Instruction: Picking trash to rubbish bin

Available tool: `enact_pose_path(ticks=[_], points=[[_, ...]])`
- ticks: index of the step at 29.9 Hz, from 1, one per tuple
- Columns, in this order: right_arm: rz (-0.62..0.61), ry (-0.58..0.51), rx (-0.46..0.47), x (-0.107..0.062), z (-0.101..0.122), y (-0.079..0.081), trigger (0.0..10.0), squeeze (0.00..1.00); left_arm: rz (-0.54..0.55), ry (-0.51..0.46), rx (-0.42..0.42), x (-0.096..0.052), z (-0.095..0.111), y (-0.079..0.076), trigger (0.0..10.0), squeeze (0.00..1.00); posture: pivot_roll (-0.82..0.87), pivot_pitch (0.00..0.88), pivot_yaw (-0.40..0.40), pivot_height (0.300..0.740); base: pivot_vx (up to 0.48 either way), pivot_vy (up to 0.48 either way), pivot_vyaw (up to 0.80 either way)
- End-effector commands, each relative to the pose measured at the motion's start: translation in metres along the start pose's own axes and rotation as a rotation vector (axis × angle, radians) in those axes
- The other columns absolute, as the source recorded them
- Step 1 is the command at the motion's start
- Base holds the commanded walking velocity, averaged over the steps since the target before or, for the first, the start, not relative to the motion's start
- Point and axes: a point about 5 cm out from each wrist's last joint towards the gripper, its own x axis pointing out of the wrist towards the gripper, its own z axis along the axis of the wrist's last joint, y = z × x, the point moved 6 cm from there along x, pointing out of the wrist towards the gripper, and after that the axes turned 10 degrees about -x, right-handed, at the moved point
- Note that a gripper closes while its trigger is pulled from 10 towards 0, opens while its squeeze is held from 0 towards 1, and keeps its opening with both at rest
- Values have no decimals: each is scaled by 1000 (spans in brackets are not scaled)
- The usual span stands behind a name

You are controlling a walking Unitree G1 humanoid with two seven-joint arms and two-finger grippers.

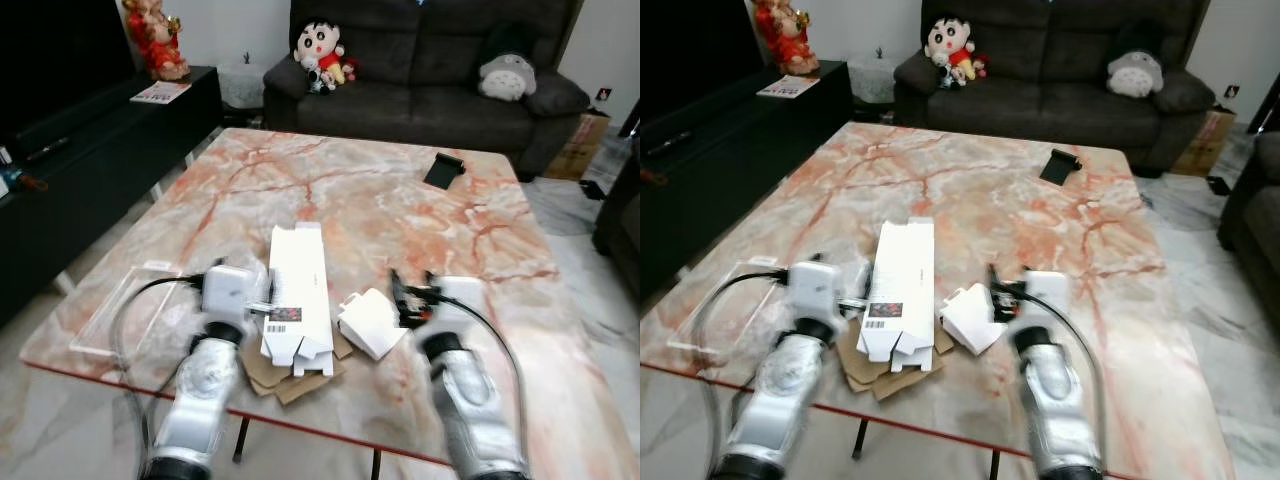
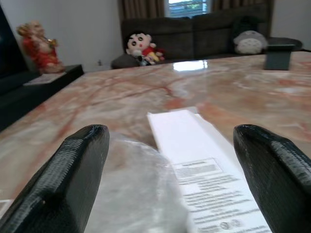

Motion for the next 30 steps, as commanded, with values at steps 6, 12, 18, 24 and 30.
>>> enact_pose_path(ticks=[6, 12, 18, 24, 30], points=[[33, -18, 19, 2, 6, 15, 10000, 0, 27, -3, 10, -2, 3, 14, 10000, 0, 147, 35, -39, 740, 0, 0, 0], [38, -14, 18, 2, 6, 15, 10000, 0, 25, -2, 11, -2, 3, 14, 10000, 0, 149, 31, -36, 740, 0, 0, 0], [40, -11, 11, 2, 5, 14, 10000, 0, 22, 2, 12, -1, 3, 14, 10000, 0, 149, 31, -36, 740, 0, 0, 0], [49, -4, 9, 1, 3, 16, 10000, 0, 20, 6, 11, -2, 2, 13, 10000, 0, 145, 28, -33, 740, 0, 0, 0], [53, -1, 3, 1, 3, 16, 10000, 0, 20, 10, 12, -2, 1, 13, 10000, 0, 143, 22, -35, 740, 0, 0, 0]])
